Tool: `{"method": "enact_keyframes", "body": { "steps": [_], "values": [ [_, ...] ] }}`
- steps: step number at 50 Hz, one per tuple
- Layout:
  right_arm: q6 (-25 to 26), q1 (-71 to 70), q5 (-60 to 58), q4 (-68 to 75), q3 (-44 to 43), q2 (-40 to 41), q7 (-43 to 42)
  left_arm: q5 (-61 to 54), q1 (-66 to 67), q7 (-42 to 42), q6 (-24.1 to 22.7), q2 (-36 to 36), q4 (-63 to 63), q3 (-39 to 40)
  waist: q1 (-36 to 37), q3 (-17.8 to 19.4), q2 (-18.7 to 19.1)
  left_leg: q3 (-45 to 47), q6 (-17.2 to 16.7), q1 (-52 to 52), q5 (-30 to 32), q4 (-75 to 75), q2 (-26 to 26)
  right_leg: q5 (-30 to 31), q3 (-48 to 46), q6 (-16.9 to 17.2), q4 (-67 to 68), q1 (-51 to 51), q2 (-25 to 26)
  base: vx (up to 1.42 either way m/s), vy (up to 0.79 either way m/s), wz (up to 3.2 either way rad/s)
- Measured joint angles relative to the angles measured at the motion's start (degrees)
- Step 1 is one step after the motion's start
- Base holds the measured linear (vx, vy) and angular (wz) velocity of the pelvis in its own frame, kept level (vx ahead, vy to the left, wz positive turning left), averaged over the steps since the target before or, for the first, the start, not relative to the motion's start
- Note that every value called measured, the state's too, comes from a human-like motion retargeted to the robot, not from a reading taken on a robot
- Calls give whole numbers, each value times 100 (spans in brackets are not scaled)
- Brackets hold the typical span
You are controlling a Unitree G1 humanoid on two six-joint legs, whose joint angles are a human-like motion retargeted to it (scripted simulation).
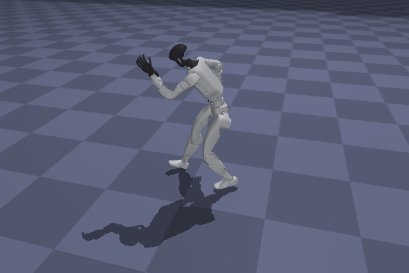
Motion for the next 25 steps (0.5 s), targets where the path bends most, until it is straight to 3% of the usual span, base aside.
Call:
{"method": "enact_keyframes", "body": {
  "steps": [3, 5, 6, 10, 13, 17, 21, 25],
  "values": [
    [-1, 442, 417, -257, -300, -63, 263, -280, -178, 58, -194, -288, -274, 275, -76, 0, 73, -375, 169, 386, -484, 644, 240, 269, -656, 215, -185, 317, -184, 85, -74, 108],
    [-78, 768, 799, -443, -588, -196, 339, -467, 24, 44, -269, -621, -545, 542, 71, 0, 413, -667, 412, 357, -885, 1473, 608, 937, -1458, 216, 178, 509, -13, 73, -78, 53],
    [-109, 824, 848, -487, -708, -203, 301, -451, 270, -7, -235, -742, -742, 692, 240, 0, 577, -646, 591, 347, -1024, 1808, 821, 977, -1630, 216, 638, 405, 102, 69, -58, 17],
    [-97, -24, 475, -188, -697, -47, -180, 100, 2344, -245, 20, -840, -1670, 1294, 708, 0, 918, -82, 1281, 563, -1417, 2535, 1389, -27, -1783, 14, 3043, -221, 124, 62, -31, -5],
    [-95, -1652, -407, 51, -502, 382, -775, 538, 4894, -455, 130, -508, -1917, 1601, 652, 0, 921, 295, 1291, 490, -1508, 2454, 1535, -435, -2114, -447, 3618, -201, 79, 38, -29, 57],
    [18, -3583, -806, -548, -571, 1222, -1267, -487, 8031, -479, -215, -438, -2000, 1592, 982, 0, 828, 1407, 1389, 347, -1507, 1975, 1895, -555, -2568, -745, 3566, -30, -103, 20, -19, 72],
    [312, -5090, -1949, -2235, -772, 2022, -1913, -442, 11081, -748, 9, -117, -1756, 2244, 1810, 0, 614, 2403, 1262, 357, -1378, 1272, 2159, -459, -2862, -943, 3019, 338, -114, 13, -12, 58],
    [184, -6061, -2900, -4261, -1144, 2528, -1672, -870, 13274, -1523, 55, -27, -1414, 3314, 2738, 0, 224, 3009, 1129, 275, -1266, 395, 2257, -279, -3387, -975, 2327, 930, -256, 13, -7, 125]
  ]
}}
